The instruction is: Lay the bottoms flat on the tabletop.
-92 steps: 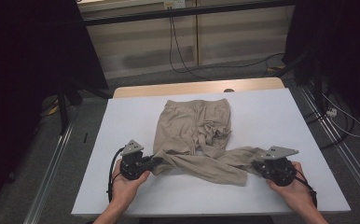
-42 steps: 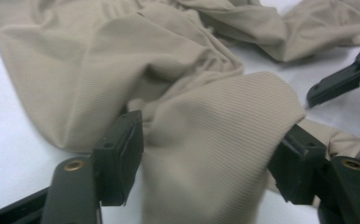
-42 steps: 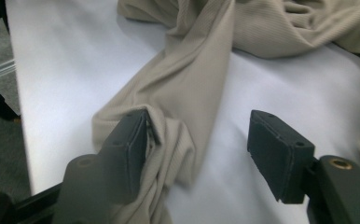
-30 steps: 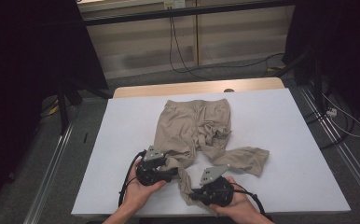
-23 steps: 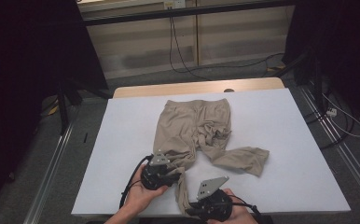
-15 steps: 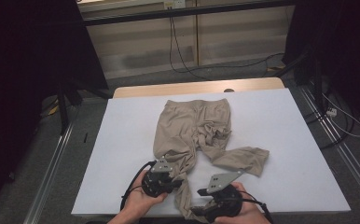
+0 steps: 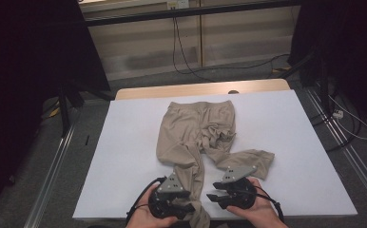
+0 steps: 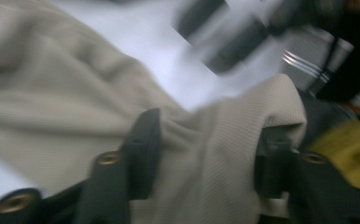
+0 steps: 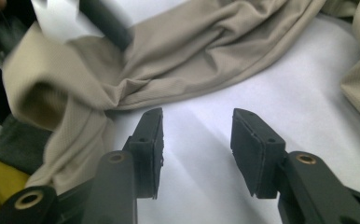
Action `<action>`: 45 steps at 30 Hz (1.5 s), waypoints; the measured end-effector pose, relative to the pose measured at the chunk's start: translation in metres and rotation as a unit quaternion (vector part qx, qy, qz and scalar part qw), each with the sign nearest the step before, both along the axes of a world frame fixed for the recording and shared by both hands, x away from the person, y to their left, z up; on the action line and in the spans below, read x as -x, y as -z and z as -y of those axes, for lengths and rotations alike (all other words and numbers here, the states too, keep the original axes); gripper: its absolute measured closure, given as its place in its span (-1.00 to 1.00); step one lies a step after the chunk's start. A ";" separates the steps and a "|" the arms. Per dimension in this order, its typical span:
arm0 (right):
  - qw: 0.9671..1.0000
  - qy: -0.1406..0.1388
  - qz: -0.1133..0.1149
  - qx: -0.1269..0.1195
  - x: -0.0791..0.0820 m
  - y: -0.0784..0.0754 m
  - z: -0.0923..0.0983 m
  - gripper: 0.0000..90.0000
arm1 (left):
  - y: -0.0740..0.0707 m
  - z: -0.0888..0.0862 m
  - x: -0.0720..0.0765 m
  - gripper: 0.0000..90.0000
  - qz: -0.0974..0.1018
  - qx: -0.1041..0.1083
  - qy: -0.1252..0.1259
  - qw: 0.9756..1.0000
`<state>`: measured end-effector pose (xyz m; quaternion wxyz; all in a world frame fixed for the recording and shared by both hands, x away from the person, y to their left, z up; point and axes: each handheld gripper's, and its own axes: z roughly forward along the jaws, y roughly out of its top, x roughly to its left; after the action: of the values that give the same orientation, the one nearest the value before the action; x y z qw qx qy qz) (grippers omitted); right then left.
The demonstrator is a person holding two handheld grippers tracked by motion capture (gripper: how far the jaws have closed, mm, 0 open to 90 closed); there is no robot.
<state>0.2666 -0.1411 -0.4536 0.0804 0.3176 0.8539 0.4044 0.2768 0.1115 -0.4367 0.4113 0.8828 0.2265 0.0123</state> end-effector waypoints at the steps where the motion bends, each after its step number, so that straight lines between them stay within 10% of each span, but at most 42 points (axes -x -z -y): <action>1: 1.000 0.000 -0.002 0.003 -0.001 0.002 -0.001 0.25 | -0.002 -0.004 -0.003 0.01 0.003 0.002 -0.007 1.000; 10: 0.999 -0.017 0.037 -0.009 -0.012 -0.007 -0.021 0.61 | -0.014 -0.024 -0.015 -0.23 0.022 0.030 -0.034 0.999; 16: 0.999 -0.030 0.037 0.007 -0.021 0.005 -0.035 0.14 | -0.015 -0.023 -0.014 -0.19 0.045 0.022 -0.040 0.998; 22: 0.997 -0.051 0.050 0.032 -0.013 0.011 -0.045 0.27 | -0.019 -0.042 -0.028 -0.09 0.056 0.036 -0.071 0.995; 26: 0.997 -0.057 0.038 0.023 -0.012 0.010 -0.039 0.92 | -0.009 -0.042 -0.035 0.00 0.049 0.018 -0.079 0.995; 34: 0.996 -0.077 0.020 0.035 0.005 0.004 -0.024 0.95 | 0.018 -0.013 -0.032 0.17 0.051 -0.075 -0.047 0.995; 38: 0.997 -0.067 0.015 0.035 0.005 0.001 -0.009 0.96 | 0.015 -0.014 -0.022 0.99 0.023 -0.074 -0.028 0.997; 45: 0.997 -0.073 -0.004 0.030 0.015 0.000 0.001 0.95 | 0.006 -0.023 0.010 1.00 -0.005 -0.076 -0.002 0.997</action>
<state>0.2519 -0.1424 -0.4534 0.0574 0.2535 0.8869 0.3818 0.2669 0.1345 -0.4423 0.3421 0.9111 0.2286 0.0261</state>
